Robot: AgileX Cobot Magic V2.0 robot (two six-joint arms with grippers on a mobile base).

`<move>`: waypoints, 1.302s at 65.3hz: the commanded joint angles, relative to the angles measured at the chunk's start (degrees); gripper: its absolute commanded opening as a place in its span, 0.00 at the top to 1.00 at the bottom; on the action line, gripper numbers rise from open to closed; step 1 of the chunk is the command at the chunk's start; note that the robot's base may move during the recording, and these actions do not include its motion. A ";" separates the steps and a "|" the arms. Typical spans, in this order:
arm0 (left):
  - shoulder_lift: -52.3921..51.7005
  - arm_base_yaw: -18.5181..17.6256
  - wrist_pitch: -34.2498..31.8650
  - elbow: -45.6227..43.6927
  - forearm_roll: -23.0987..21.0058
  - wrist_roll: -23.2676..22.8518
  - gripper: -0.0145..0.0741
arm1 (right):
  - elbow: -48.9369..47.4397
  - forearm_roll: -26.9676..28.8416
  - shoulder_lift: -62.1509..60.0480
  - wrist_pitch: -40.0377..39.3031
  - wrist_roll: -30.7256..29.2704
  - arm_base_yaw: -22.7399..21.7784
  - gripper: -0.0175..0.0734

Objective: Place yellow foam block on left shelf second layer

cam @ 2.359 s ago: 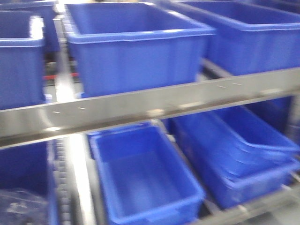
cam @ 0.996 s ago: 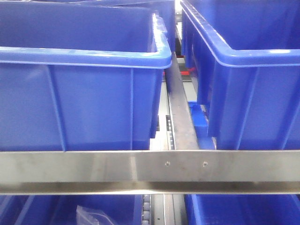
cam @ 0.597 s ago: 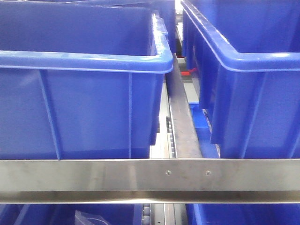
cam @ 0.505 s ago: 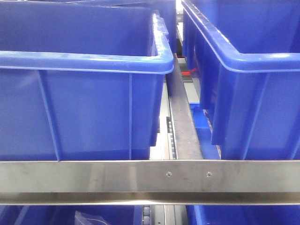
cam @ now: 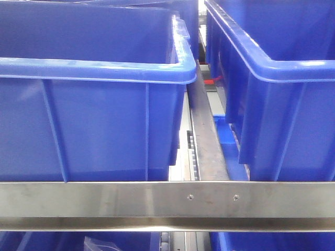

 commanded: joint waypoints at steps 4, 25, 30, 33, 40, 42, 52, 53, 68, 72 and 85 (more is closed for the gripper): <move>-1.01 -0.28 -4.70 1.43 -0.35 -0.27 0.68 | -4.76 0.33 9.09 -8.99 -0.30 -0.41 0.30; -1.01 -0.28 -4.70 1.43 -0.35 -0.27 0.68 | -6.28 0.33 23.79 -17.95 -0.30 -0.41 0.30; -1.01 -0.28 -4.70 1.43 -0.35 -0.27 0.68 | -6.28 0.33 25.16 -18.35 -0.30 -0.41 0.30; -1.01 -0.28 -4.70 1.43 -0.35 -0.27 0.68 | -6.28 0.33 25.68 -18.96 -0.30 -0.41 0.30; -1.01 -0.28 -4.70 1.43 -0.35 -0.27 0.68 | -6.28 0.33 25.92 -20.01 -0.30 -0.41 0.27; -1.01 -0.28 -4.70 1.43 -0.35 -0.27 0.68 | -6.28 0.33 25.92 -20.21 -0.30 -0.41 0.24; -1.01 -0.28 -4.70 1.43 -0.35 -0.27 0.68 | -6.28 0.33 26.10 -19.41 -0.30 -0.41 0.11; -1.01 -0.28 -4.70 1.43 -0.35 -0.27 0.68 | -6.28 0.33 26.10 -19.29 -0.30 -0.41 0.11; -1.01 -0.28 -4.70 1.43 -0.35 -0.27 0.68 | -6.28 0.70 26.02 -20.82 -0.24 -0.41 0.13; -1.01 -0.28 -4.70 1.43 -0.35 -0.27 0.68 | -6.28 2.54 25.53 -21.34 -0.19 -0.53 0.19; -1.01 -0.28 -4.70 1.43 -0.35 -0.27 0.68 | -6.08 4.16 21.87 -21.01 -0.25 -0.53 0.68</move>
